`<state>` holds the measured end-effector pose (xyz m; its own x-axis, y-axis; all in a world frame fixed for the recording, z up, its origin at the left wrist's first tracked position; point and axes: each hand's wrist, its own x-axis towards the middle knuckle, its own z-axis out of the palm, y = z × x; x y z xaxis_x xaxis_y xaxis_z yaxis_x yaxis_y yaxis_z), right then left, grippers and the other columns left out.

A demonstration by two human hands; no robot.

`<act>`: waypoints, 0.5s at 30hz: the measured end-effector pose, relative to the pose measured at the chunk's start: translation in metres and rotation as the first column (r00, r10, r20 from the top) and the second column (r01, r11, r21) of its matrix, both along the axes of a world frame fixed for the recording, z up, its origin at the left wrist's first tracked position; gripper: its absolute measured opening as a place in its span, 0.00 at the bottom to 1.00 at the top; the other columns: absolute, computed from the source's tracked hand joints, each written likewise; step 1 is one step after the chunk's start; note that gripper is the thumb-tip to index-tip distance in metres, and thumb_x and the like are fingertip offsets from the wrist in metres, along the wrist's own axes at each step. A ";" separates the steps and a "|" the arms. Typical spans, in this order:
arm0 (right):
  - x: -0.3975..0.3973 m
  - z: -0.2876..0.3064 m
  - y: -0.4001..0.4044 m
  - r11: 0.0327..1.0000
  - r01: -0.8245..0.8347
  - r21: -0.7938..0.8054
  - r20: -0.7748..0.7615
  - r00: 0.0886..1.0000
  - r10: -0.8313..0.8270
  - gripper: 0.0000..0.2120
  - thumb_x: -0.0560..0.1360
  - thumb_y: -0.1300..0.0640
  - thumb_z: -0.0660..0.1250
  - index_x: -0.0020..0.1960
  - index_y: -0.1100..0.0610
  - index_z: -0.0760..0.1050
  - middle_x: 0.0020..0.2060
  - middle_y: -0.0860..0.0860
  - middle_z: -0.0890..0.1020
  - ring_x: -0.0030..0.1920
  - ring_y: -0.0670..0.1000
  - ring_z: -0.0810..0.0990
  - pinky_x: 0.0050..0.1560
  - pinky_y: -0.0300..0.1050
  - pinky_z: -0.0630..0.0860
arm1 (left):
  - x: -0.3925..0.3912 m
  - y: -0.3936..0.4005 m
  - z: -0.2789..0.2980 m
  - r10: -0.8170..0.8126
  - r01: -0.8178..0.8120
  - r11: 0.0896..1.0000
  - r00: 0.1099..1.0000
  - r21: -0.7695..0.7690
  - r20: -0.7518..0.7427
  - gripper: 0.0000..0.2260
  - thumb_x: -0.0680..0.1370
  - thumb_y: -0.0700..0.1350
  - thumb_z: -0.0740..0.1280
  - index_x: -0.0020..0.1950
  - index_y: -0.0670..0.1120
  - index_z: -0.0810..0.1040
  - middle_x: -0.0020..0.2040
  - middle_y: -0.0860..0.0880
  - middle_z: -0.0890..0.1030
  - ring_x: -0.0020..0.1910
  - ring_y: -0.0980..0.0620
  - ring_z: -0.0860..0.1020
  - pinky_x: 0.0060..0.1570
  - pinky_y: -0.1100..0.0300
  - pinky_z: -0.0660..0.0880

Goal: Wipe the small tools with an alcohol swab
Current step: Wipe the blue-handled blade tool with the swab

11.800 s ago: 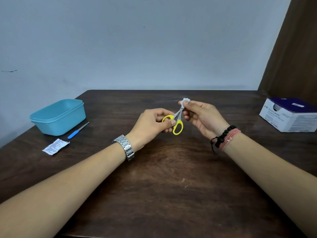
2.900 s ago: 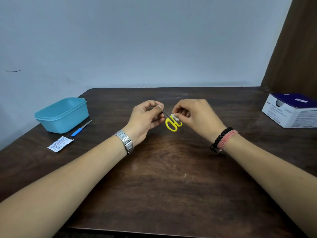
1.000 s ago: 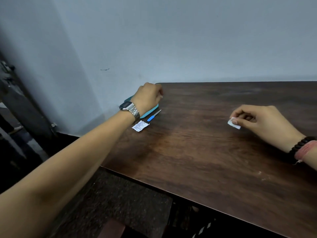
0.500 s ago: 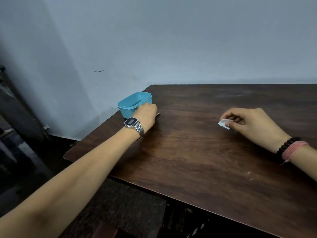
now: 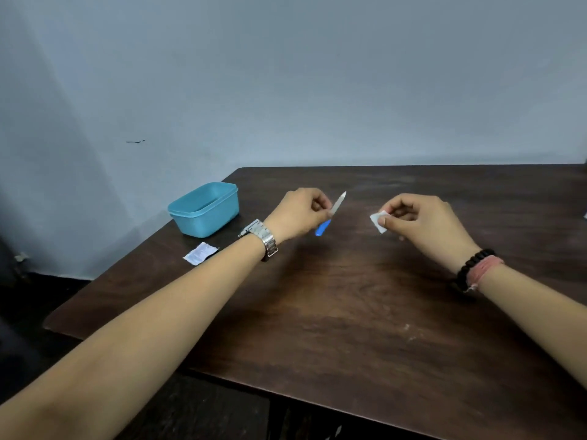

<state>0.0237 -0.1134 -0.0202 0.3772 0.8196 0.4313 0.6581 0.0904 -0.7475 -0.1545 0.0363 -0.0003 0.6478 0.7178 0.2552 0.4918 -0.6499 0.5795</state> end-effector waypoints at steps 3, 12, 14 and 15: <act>0.017 -0.001 0.002 0.998 0.070 -0.001 -0.164 0.984 -0.069 0.02 0.73 0.59 0.73 0.42 0.55 0.81 0.35 0.50 0.85 0.31 0.45 0.80 0.36 0.38 0.78 | 0.036 -0.015 0.008 -0.062 0.181 0.919 0.943 -0.349 0.326 0.02 0.78 0.39 0.69 0.45 0.45 0.78 0.37 0.49 0.79 0.32 0.56 0.78 0.44 0.57 0.80; 0.031 -0.007 0.007 0.996 0.082 0.033 -0.452 0.890 -0.058 0.05 0.73 0.65 0.73 0.41 0.57 0.80 0.38 0.58 0.84 0.37 0.51 0.84 0.40 0.41 0.81 | 0.081 -0.035 -0.008 -0.031 0.313 0.824 0.858 -0.473 0.513 0.04 0.78 0.38 0.69 0.44 0.44 0.77 0.37 0.48 0.79 0.35 0.55 0.76 0.35 0.64 0.74; 0.028 -0.008 0.008 0.997 0.072 0.028 -0.455 0.889 -0.052 0.04 0.73 0.64 0.73 0.41 0.58 0.80 0.39 0.58 0.85 0.38 0.51 0.84 0.40 0.40 0.81 | 0.081 -0.034 -0.017 -0.020 0.315 0.817 0.853 -0.484 0.521 0.04 0.78 0.37 0.69 0.44 0.43 0.77 0.37 0.47 0.79 0.35 0.55 0.76 0.35 0.65 0.74; 0.026 -0.007 0.008 0.998 0.064 0.027 -0.460 0.887 -0.045 0.04 0.73 0.64 0.73 0.42 0.58 0.80 0.40 0.58 0.85 0.38 0.51 0.84 0.41 0.40 0.81 | 0.080 -0.033 -0.019 -0.013 0.318 0.812 0.849 -0.490 0.529 0.04 0.78 0.37 0.69 0.44 0.43 0.77 0.37 0.47 0.79 0.35 0.55 0.76 0.35 0.64 0.74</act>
<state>0.0500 -0.1053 -0.0270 0.5847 0.7774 0.2319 0.2478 0.1011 -0.9635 -0.0749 0.0029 -0.0188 0.6698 0.7233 0.1678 -0.0342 -0.1956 0.9801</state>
